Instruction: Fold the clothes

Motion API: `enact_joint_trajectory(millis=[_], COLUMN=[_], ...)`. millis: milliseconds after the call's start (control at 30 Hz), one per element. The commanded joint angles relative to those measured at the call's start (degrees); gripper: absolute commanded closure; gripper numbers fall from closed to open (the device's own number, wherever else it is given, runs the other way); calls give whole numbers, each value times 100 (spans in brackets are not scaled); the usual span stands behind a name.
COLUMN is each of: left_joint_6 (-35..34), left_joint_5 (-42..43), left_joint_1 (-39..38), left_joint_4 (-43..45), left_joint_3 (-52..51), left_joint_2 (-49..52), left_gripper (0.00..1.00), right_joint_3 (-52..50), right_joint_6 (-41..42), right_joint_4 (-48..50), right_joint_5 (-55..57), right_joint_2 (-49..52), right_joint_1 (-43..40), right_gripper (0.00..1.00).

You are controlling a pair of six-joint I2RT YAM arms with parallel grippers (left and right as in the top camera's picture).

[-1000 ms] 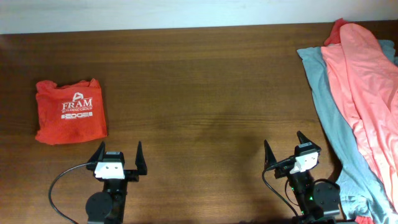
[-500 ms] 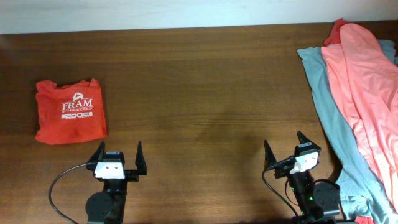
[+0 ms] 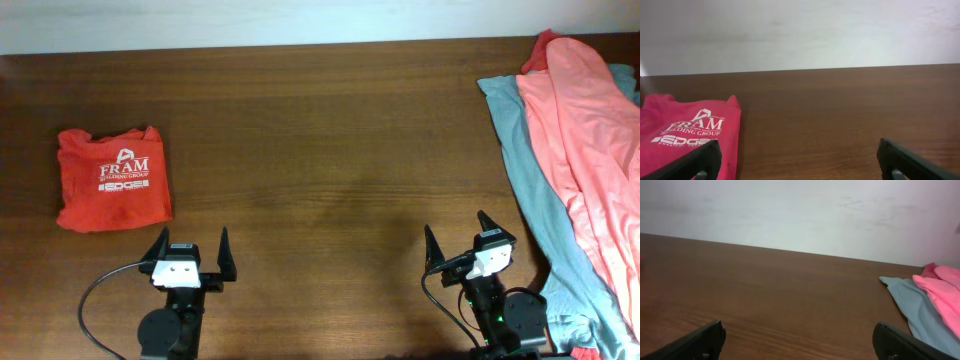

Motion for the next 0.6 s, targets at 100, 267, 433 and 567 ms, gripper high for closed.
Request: enact_joint_trajectory(millis=[100, 267, 433, 567], left_joint_6=[87, 87, 87, 87], left_joint_5=[63, 63, 87, 175], left_joint_1=[28, 28, 28, 28], left_joint_4=[-31, -28, -33, -81], left_joint_3=[-7, -7, -4, 164], left_joint_2=[-55, -55, -55, -35], left_gripper=[1, 1, 1, 1], right_joint_3=[-24, -24, -24, 90], right_joint_6=[-39, -37, 387, 592], right_joint_4=[-28, -20, -26, -142], right_joint_5=[-66, -76, -94, -50], right_joint_2=[-31, -33, -31, -31], right_joint_1=[-22, -22, -22, -22], right_gripper=[2, 1, 1, 1])
